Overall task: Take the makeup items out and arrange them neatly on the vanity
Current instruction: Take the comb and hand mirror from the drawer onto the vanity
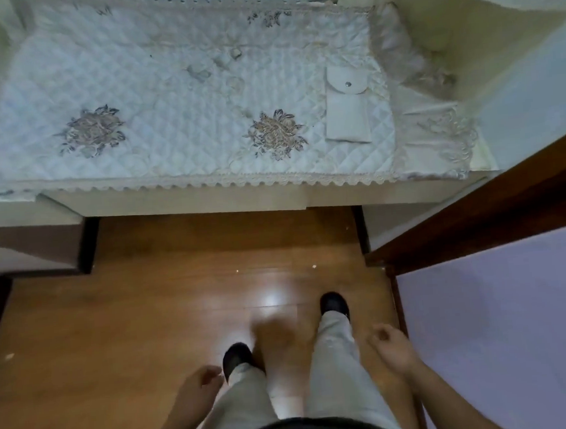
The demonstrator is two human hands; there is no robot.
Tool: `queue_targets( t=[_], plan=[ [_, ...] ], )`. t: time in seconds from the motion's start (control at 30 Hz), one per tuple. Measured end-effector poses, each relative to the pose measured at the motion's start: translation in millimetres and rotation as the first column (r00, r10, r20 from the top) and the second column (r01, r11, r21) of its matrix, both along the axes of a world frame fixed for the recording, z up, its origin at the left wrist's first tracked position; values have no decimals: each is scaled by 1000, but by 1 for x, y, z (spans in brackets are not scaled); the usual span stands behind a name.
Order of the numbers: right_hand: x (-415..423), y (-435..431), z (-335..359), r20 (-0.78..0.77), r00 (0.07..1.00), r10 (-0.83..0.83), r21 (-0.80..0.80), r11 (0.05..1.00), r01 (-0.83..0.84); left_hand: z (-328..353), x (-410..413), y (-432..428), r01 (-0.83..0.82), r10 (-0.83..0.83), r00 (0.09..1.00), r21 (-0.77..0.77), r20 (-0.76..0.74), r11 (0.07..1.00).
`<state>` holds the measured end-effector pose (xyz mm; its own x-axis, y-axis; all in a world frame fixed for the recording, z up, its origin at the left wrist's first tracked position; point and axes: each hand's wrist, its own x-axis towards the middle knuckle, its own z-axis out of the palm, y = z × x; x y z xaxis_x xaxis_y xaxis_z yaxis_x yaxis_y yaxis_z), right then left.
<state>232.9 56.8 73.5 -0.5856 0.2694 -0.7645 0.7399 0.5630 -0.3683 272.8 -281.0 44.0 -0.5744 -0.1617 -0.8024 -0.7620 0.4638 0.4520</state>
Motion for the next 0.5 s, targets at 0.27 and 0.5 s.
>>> queue_targets(
  t=[0.27, 0.5],
  plan=[
    [31, -86, 18, 205, 971, -126, -109, 983, 150, 15, 27, -102, -187, 181, 969, 19, 169, 982],
    [-32, -104, 18, 140, 979, -148, -99, 982, 162, 14, -26, -111, -244, 237, 967, 69, 93, 967]
  ],
)
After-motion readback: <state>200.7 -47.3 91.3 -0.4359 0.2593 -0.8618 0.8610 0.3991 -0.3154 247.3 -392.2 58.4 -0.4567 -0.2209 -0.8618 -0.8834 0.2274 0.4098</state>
